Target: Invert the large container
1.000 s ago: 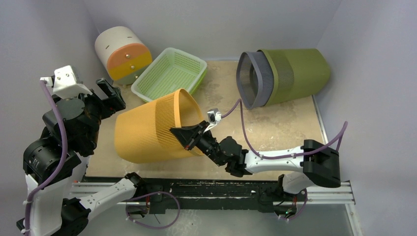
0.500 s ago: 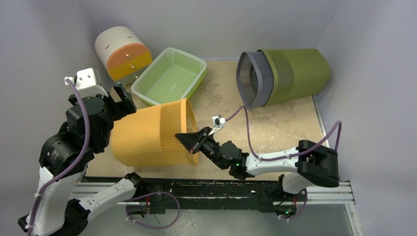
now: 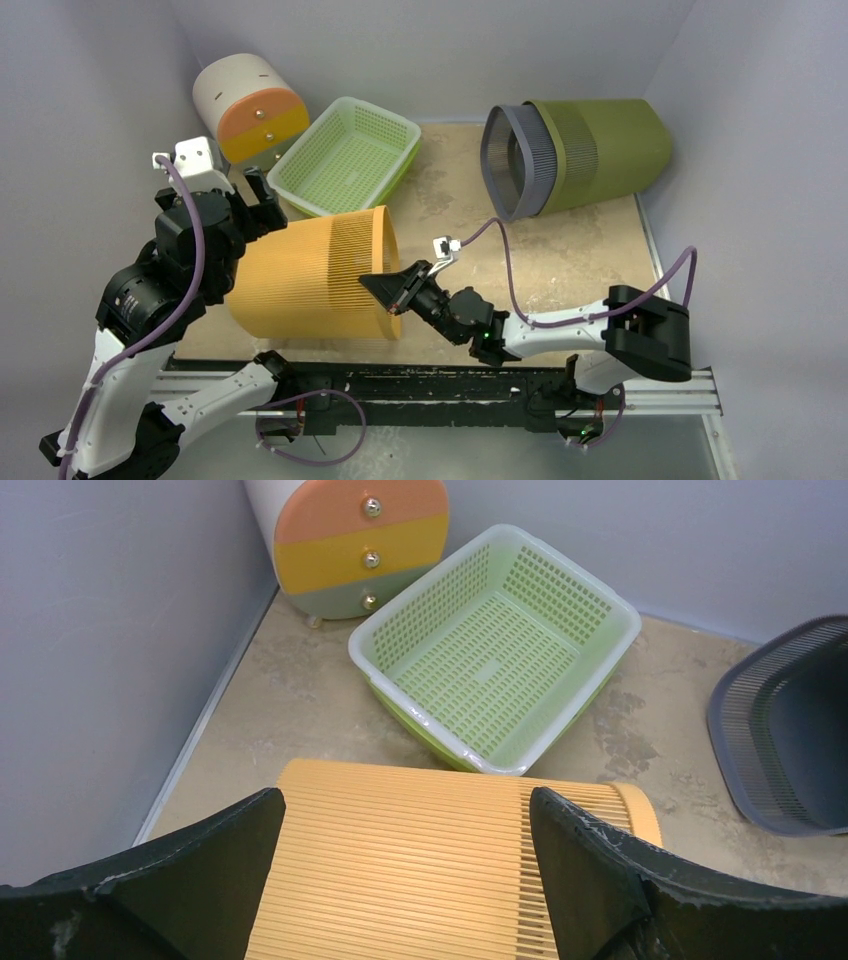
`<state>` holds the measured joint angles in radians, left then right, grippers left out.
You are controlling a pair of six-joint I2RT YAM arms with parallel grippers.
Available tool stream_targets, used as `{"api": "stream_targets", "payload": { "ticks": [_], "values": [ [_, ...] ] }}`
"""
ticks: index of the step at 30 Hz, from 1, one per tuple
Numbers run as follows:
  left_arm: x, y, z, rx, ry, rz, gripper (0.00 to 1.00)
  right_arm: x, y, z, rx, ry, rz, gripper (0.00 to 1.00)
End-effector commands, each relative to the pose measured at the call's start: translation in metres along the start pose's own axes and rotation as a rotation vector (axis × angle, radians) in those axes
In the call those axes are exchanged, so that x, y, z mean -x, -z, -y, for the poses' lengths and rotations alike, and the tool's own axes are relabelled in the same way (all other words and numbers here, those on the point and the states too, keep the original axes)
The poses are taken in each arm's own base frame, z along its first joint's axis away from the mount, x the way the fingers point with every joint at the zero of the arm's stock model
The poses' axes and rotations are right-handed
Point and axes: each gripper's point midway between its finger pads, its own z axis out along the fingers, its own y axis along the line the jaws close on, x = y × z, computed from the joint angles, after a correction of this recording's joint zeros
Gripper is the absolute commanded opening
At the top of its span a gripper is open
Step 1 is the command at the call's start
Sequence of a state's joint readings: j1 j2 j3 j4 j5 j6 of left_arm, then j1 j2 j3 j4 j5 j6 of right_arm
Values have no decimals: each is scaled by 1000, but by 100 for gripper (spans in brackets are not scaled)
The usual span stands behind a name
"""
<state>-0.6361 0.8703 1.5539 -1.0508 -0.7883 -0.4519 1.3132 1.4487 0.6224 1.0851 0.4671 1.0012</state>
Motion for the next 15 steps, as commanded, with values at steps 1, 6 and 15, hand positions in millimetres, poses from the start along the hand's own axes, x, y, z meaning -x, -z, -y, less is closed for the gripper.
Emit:
{"api": "stream_targets", "payload": {
  "ticks": [1,6,15],
  "values": [
    [24,5,5,-25,38,54,89,6,-10,-13,101,5,23,0],
    [37,8,6,-23,25,57,89,36,-17,-78,374,-64,114,0],
    [37,6,5,-7,15,57,89,60,-8,-42,377,-223,166,0]
  ]
}}
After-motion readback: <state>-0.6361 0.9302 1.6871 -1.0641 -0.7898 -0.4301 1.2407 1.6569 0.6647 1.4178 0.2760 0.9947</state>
